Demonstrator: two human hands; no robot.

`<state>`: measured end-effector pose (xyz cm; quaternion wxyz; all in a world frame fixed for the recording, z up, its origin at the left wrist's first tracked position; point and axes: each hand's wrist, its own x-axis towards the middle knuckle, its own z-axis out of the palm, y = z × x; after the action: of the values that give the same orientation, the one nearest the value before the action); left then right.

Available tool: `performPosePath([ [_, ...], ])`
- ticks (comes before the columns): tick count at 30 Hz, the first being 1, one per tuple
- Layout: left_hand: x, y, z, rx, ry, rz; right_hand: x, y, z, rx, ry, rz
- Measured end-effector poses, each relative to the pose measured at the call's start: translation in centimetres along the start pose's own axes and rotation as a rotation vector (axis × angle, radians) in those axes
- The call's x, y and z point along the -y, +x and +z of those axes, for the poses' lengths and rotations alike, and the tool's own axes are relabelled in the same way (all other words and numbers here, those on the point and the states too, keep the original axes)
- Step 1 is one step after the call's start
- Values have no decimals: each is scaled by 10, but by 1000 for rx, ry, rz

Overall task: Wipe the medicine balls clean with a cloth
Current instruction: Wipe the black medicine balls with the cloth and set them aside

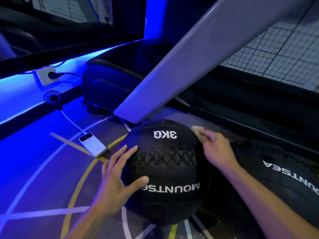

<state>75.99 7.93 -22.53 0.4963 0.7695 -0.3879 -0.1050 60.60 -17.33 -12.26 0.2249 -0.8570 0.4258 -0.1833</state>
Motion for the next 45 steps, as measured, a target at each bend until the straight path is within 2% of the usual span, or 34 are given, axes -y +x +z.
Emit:
performPosePath([
  [2, -1, 1, 3, 1, -12, -7, 51, -4, 22, -9, 10, -231],
  [5, 0, 1, 3, -14, -10, -9, 119, -33, 73, 312, -153, -634],
  [6, 0, 2, 3, -19, -16, -5, 120, -33, 79, 344, -208, -711],
  [8, 0, 1, 2, -28, -41, -17, 105, -5, 69, 288, -179, -675],
  [9, 1, 0, 2, -30, -59, -25, 94, 16, 60, 231, -208, -576],
  [12, 0, -2, 2, -30, -136, -44, 74, 62, 30, 166, -254, -105],
  [13, 1, -2, 1, -38, -173, -66, 75, 63, 31, 154, -241, -106],
  [14, 3, -1, 0, -42, -210, -92, 83, 53, 37, 167, -280, -205],
  [17, 15, 1, 2, -53, -306, -150, 95, -14, 55, 142, -264, -667],
  [19, 22, -3, 4, -69, -393, -172, 77, -55, 57, 239, -246, -877],
  [20, 22, -5, 3, -80, -423, -174, 67, -65, 52, 296, -262, -920],
  [22, 21, -6, 0, -94, -484, -182, 50, -50, 42, 255, -247, -892],
  [24, 23, -3, -2, -89, -527, -207, 59, -10, 35, 143, -218, -658],
  [26, 19, 0, -3, -84, -585, -236, 80, 28, 33, 120, -273, -377],
  [27, 16, 2, -3, -88, -624, -255, 92, 31, 36, 131, -307, -353],
  [29, 9, 6, -6, -106, -688, -298, 109, 8, 51, 200, -383, -549],
  [32, 11, 12, -6, -142, -708, -354, 95, -72, 81, 355, -633, -985],
  [34, 16, 16, -6, -121, -736, -353, 64, -108, 79, 476, -653, -1113],
  [36, 15, 19, -5, -84, -722, -346, 27, -119, 60, 476, -698, -1158],
  [39, 15, 19, -10, -44, -759, -402, 4, -111, 33, 387, -685, -1227],
  [42, 15, 23, -17, 35, -796, -424, 41, -84, 43, 244, -645, -1131],
  [44, 13, 27, -18, 33, -801, -421, 75, -72, 70, 187, -623, -1028],
  [45, 12, 28, -17, 18, -803, -416, 83, -73, 88, 174, -626, -1039],
])
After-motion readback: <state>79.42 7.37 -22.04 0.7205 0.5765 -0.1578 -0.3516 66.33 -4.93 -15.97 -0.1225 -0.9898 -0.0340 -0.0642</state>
